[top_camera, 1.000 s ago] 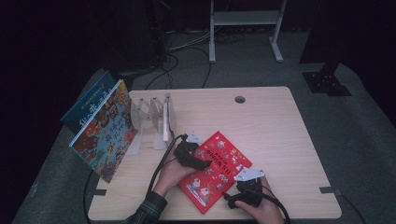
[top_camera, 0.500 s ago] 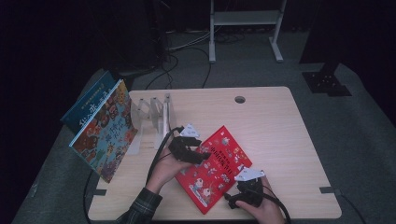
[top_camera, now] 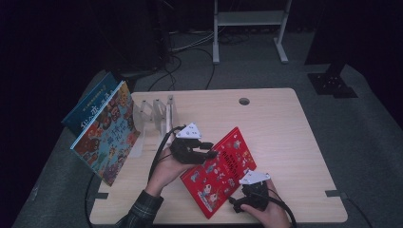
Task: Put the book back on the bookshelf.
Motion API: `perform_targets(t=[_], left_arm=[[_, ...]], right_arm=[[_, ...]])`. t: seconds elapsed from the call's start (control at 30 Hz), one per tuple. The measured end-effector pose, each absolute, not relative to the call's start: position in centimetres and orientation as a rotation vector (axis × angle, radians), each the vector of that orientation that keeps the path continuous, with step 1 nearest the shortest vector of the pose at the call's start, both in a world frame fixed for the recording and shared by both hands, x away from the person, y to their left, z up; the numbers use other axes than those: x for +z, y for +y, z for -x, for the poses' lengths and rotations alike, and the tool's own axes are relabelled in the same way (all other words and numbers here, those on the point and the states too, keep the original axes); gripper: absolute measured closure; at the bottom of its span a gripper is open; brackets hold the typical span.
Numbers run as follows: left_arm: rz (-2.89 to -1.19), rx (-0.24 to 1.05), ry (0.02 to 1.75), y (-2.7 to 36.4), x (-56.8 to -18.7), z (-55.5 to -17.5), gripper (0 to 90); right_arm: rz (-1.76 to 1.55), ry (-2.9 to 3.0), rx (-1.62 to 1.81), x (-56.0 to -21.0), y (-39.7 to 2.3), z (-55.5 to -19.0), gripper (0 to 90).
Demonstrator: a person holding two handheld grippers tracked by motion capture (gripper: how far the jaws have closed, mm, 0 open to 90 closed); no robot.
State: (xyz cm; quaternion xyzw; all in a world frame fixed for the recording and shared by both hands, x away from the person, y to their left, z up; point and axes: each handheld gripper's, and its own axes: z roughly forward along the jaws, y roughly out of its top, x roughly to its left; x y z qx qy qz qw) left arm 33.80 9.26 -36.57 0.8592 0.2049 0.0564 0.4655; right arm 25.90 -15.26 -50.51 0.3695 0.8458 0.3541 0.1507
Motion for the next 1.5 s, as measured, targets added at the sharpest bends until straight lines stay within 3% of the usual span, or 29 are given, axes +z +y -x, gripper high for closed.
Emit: perform_targets(t=[0.97,1.1,1.5], left_arm=[[-2.065,0.116,0.374,8.2,-35.5,-31.8,57.6],[-2.104,0.018,0.345,7.6,-36.5,-31.5,57.6],[-2.175,0.064,0.361,7.5,-36.0,-31.6,60.5]], right_arm=[[-1.056,2.434,1.023,-50.5,-15.3,-26.0,0.0],[-1.077,2.417,1.014,-50.5,-15.3,-26.2,0.0],[-1.073,2.421,1.018,-50.5,-15.4,-26.3,0.0]])
